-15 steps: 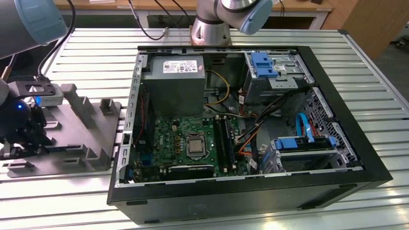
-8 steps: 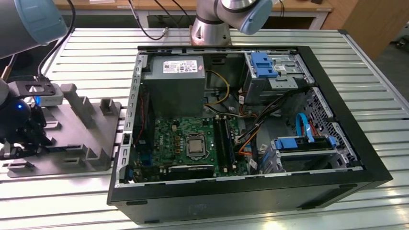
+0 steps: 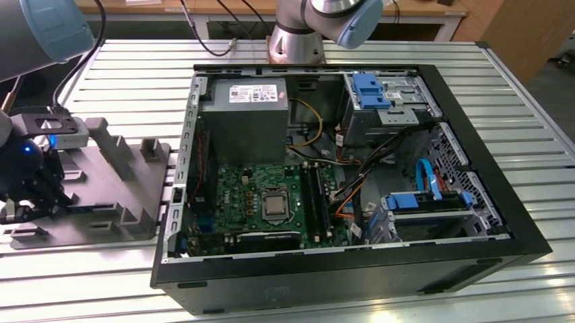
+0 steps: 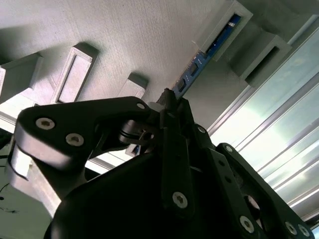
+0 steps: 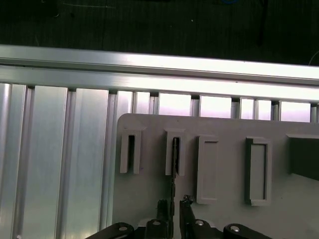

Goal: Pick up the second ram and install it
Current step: 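Pick up the second ram and move it above second insertion slot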

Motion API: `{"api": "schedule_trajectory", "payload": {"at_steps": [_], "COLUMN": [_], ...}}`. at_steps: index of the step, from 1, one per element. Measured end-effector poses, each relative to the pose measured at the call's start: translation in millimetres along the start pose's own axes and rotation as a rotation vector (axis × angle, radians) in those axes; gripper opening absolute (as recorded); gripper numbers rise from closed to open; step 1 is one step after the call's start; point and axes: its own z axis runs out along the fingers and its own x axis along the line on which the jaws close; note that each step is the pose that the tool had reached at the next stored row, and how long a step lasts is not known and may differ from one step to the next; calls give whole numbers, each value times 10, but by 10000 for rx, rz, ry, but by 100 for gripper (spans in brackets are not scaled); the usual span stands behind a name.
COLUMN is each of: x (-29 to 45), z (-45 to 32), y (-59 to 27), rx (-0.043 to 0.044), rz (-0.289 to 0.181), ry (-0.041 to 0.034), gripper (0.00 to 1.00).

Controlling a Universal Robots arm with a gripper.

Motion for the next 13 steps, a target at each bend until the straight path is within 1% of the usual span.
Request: {"api": "schedule_trajectory", "payload": {"at_steps": [1,2,12,13], "x": [0,0,0,0], "z": [-1,-1,-6,-7], "y": [0,0,0,0], "rx": [0,0,0,0], "rz": [0,0,0,1], "ry": [0,0,0,1], "gripper": [26,19,19,18]}}
